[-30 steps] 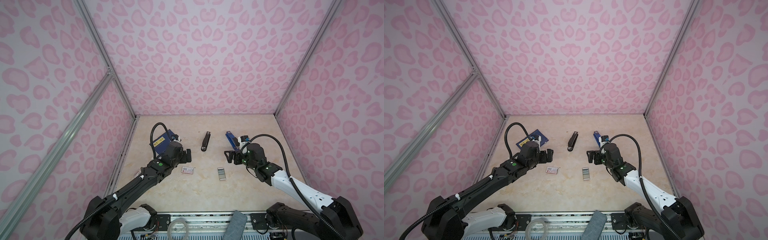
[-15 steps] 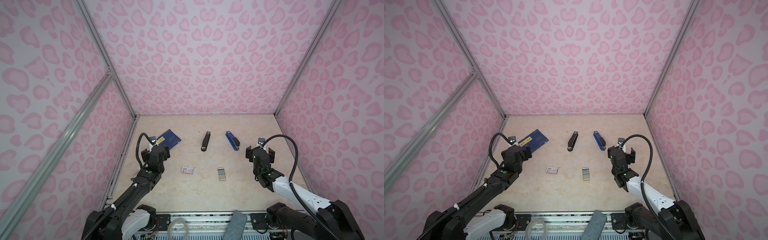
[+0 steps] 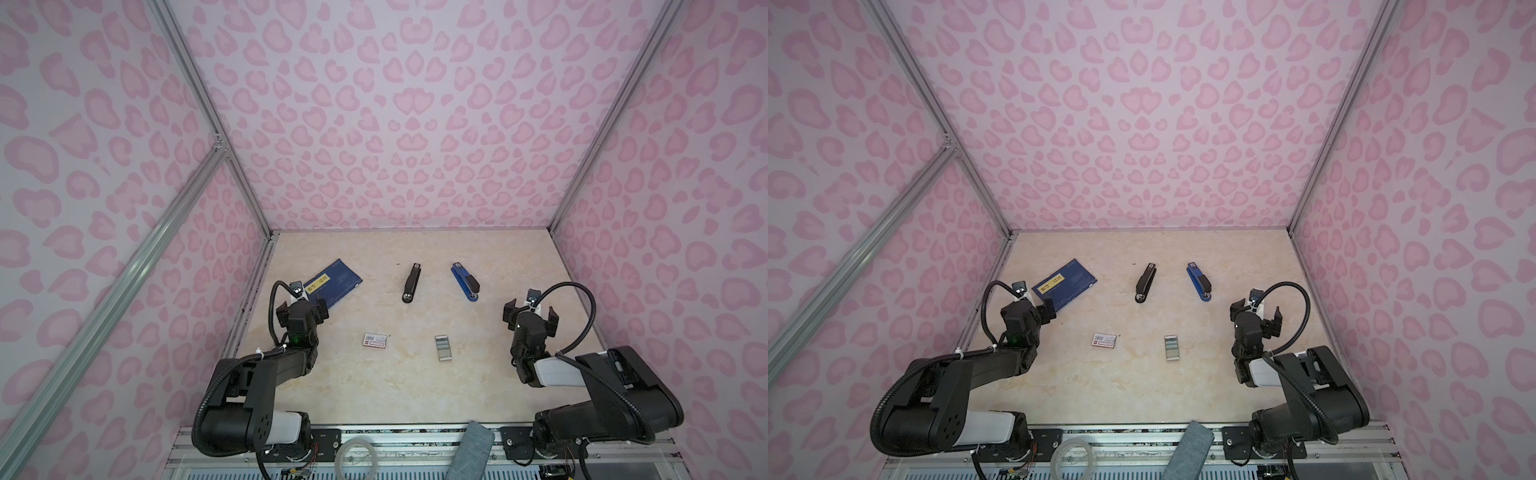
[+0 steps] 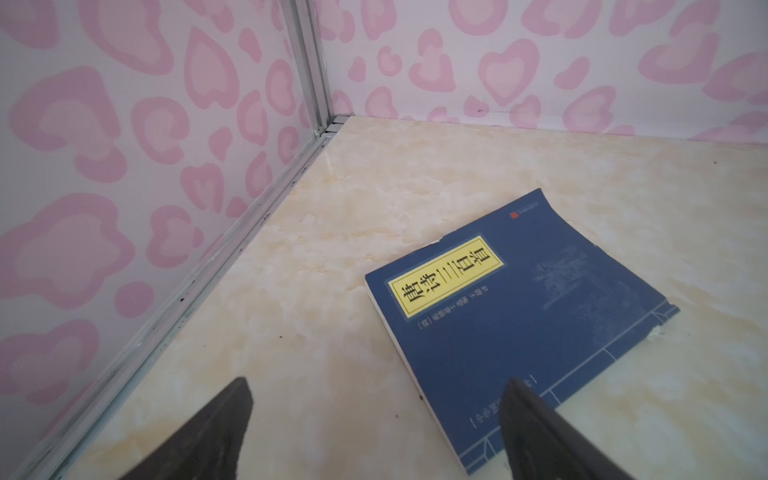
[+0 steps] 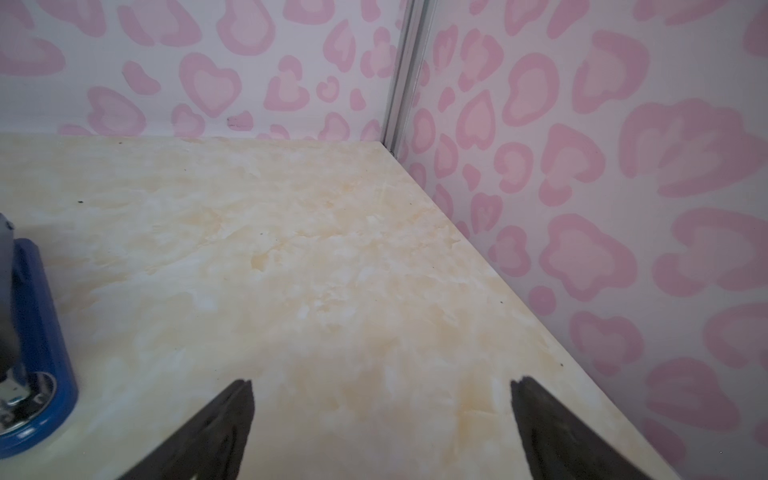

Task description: Load the staples into the stapler

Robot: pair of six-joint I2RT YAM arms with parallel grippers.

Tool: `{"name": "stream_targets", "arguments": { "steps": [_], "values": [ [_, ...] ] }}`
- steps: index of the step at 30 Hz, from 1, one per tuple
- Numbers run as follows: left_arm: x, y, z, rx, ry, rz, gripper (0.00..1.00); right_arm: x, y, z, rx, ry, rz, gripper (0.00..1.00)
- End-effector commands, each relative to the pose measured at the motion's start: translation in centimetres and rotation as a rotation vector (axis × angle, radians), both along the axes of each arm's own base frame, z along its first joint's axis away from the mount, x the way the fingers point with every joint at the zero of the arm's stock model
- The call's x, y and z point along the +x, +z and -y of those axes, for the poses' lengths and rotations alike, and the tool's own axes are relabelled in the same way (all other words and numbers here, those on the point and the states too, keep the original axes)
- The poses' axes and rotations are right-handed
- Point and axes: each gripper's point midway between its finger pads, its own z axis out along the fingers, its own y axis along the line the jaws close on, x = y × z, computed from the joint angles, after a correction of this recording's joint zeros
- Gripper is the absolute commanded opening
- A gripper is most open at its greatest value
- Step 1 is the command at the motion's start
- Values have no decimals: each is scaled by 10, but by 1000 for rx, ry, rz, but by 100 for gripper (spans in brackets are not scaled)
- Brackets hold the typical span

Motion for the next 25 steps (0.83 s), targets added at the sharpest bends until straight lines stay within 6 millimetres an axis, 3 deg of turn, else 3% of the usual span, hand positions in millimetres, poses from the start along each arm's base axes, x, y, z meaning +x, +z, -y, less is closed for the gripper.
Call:
{"name": "stream_targets", "arguments": {
  "steps": [1, 5, 7, 25],
  "values": [
    [11, 27, 15, -17, -120, 174, 95, 12, 21, -10, 27, 90, 161, 99],
    [21, 20, 9, -67, -125, 113, 97, 27, 9, -12, 52, 130, 66, 99],
    [21, 20, 9, -61, -124, 118, 97, 36, 7, 0, 84, 80, 50, 99],
    [21, 21, 10, -67, -133, 115, 97, 32, 9, 0, 67, 55, 62, 99]
  ]
}}
